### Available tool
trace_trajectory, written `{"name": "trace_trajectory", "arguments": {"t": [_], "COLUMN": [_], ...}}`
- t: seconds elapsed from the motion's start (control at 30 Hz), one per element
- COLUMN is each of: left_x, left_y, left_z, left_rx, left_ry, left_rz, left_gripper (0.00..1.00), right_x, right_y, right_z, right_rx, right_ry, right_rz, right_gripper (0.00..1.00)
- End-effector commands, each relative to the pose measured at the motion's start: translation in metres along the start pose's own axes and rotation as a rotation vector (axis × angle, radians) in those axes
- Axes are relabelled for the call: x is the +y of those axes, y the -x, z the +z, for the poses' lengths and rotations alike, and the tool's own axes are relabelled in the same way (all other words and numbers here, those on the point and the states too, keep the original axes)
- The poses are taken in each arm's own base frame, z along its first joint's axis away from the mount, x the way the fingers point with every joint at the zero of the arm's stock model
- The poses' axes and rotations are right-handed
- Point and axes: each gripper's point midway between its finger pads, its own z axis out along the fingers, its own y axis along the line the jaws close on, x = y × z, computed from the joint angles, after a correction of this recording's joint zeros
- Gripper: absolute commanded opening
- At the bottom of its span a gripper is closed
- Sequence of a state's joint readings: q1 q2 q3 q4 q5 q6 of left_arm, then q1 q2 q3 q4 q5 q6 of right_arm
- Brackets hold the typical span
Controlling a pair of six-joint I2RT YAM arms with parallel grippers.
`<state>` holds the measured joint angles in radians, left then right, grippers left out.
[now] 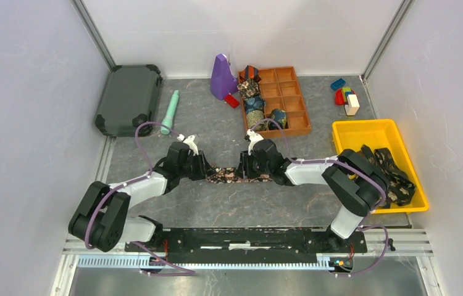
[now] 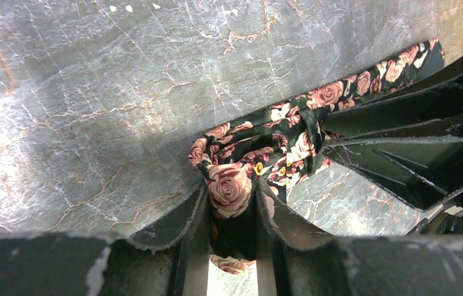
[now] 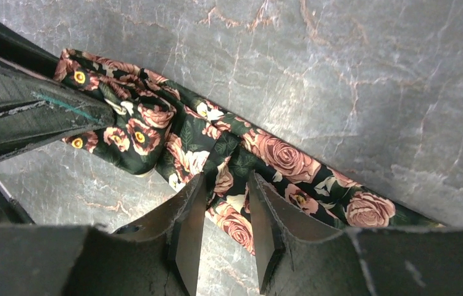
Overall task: Roll the ties
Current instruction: Roll the tie at the center of the board.
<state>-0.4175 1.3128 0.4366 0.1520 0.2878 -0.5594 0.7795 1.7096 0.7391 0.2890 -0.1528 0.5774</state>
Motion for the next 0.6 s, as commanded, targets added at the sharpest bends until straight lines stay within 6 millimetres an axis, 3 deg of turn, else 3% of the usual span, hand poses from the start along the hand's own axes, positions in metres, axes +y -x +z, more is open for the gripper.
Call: {"name": "trace_trajectory", "arguments": {"t": [0.0,0.2,0.57], "left_x": [-0.002,-0.003,-0.009], "left_y": [0.009,0.007,0.011], "left_z": [-0.004,-0.005,-0.015], "left_rx": [-0.015,0.002,0.020], "left_ry": [0.022,0.064,0.201], "left_rz": [0.059,0.094,0.222], "left_gripper": [0.27,0.27,0.27], "right_x": [-0.003,0.009,0.024], "right_y": [-0.031,-0.026,0.021], "right_z": [-0.007,-0.013,-0.022], "right_rx": [0.058,0.045,-0.016], "right_ry": [-0.034,-0.014,-0.038], "right_rz": [0.059,0.042,-0.070], "right_gripper": [0.39,0.39,0.43]}}
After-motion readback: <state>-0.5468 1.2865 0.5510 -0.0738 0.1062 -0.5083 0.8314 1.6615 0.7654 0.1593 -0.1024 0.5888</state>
